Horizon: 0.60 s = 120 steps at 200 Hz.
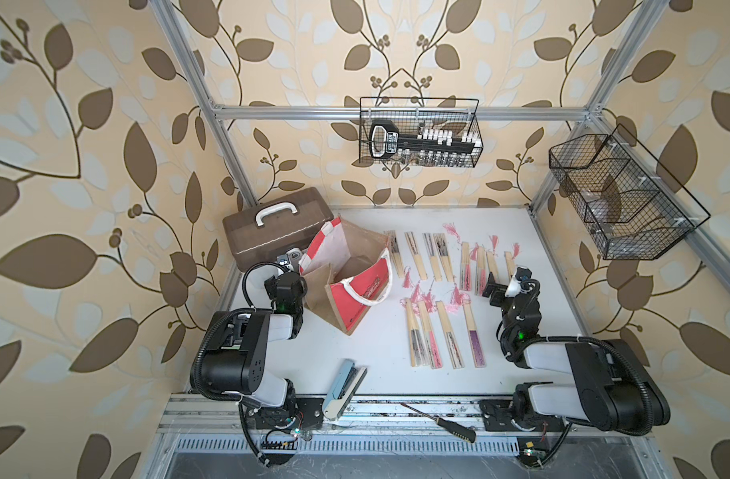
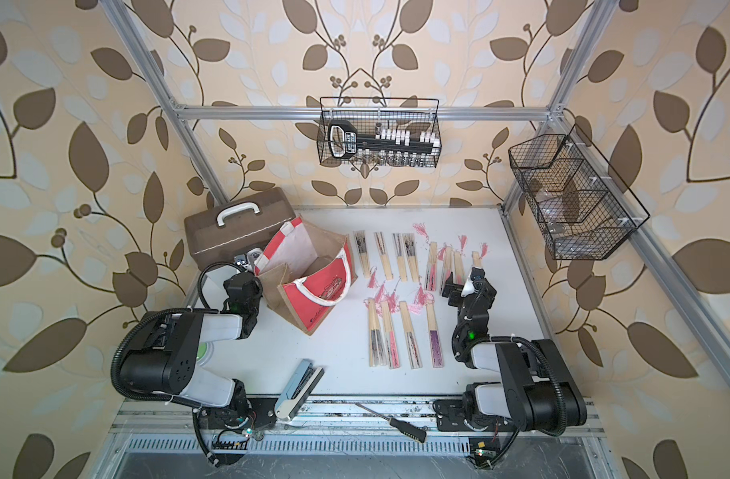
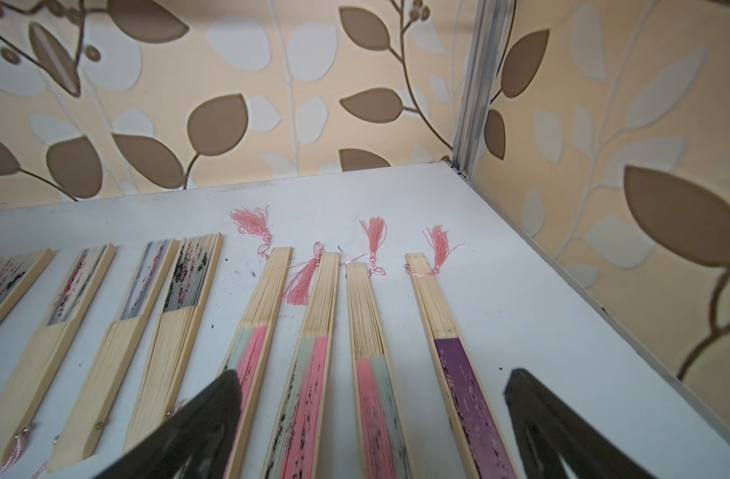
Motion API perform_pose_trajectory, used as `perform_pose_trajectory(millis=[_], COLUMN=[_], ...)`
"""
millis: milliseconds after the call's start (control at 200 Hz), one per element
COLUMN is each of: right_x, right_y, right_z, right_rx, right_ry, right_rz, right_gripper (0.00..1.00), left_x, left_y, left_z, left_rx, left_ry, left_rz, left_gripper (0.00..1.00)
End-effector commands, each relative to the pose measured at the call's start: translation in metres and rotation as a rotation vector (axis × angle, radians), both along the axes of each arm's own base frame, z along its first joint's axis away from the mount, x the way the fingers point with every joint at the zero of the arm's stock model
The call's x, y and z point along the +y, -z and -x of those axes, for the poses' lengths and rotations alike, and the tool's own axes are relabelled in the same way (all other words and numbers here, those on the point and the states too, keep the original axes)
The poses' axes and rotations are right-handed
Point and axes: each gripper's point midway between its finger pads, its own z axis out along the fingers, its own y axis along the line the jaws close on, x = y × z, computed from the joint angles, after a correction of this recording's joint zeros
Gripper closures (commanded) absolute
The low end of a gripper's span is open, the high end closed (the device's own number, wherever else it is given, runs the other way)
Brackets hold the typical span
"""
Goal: Take out the folding fans from the tote bags
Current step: Reset both arms
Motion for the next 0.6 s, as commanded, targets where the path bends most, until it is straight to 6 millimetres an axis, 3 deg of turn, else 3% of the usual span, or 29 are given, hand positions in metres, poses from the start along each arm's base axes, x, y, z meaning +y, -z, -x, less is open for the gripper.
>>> perform_pose_trajectory(millis=[0,595], right_x=[0.0016,0.0039], right_y=[0.0012,0.0028], right_z=[-0.0001,-0.0027], right_rx=[0.013,0.026], right_ry=[-0.008,-0.016], right_rz=[0.012,0.021], right_gripper=[0.0,0.0], left_x=[-0.0044,-0.0045], left_y=[0.0061,0.0057], left_z=[0.0001,-0.0002], left_rx=[0.023,0.022], left_ry=[0.024,0.023], left_rz=[0.023,0.022], left_gripper=[0.01,0.01])
